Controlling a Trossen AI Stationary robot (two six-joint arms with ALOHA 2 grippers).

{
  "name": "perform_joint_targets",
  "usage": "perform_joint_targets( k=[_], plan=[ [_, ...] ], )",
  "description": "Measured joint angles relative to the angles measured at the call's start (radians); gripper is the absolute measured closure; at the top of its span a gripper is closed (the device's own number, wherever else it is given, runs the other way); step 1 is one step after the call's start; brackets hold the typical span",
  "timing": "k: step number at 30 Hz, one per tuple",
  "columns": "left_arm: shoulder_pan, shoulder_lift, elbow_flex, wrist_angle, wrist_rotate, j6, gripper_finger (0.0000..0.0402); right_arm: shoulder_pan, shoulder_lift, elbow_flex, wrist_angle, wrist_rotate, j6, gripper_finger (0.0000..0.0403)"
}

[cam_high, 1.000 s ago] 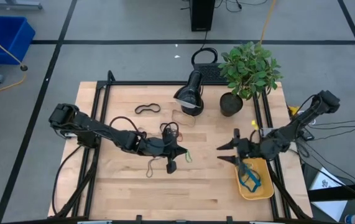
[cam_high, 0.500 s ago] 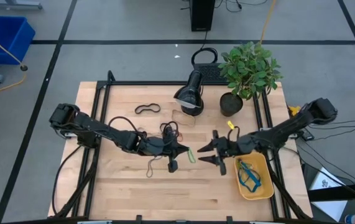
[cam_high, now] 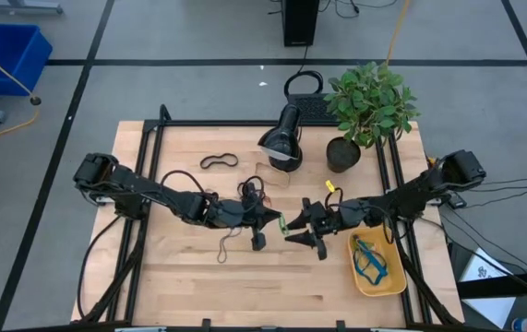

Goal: Pick and place rubber bands into bin
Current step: Put the green rubber band into the yellow bin

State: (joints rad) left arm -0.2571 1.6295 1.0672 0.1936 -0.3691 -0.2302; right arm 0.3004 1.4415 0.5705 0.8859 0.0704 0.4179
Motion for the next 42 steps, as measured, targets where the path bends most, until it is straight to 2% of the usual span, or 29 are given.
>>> perform_joint_targets(
  k=[7, 10, 16, 24, 30, 36, 39, 42],
  plan=[
    [0.012, 0.000, 0.000, 0.003, 0.000, -0.002, 0.0392, -0.006, 0.020, 0.000, 0.023, 0.004, 0.015, 0.0286],
    [0.012, 0.000, 0.000, 0.004, 0.001, 0.001, 0.0398, -0.006, 0.009, 0.000, 0.021, 0.005, 0.011, 0.0319],
    [0.012, 0.000, 0.000, 0.004, 0.001, -0.008, 0.0384, -0.006, 0.009, 0.000, 0.017, 0.005, -0.008, 0.0396],
    [0.012, 0.000, 0.000, 0.007, 0.002, -0.009, 0.0395, -0.006, 0.009, 0.000, 0.014, 0.006, -0.019, 0.0400],
    [0.012, 0.000, 0.000, 0.006, 0.003, -0.011, 0.0350, -0.006, 0.009, 0.000, 0.014, 0.006, -0.019, 0.0402],
    [0.012, 0.000, 0.000, 0.006, 0.004, -0.019, 0.0271, -0.006, 0.003, 0.000, 0.008, 0.006, -0.038, 0.0402],
    [0.012, -0.002, 0.000, -0.019, 0.027, -0.013, 0.0234, -0.006, -0.032, 0.000, -0.024, 0.005, -0.053, 0.0402],
    [0.012, -0.002, 0.000, -0.079, 0.058, -0.025, 0.0210, -0.003, -0.111, 0.000, -0.137, 0.004, -0.066, 0.0402]
  ],
)
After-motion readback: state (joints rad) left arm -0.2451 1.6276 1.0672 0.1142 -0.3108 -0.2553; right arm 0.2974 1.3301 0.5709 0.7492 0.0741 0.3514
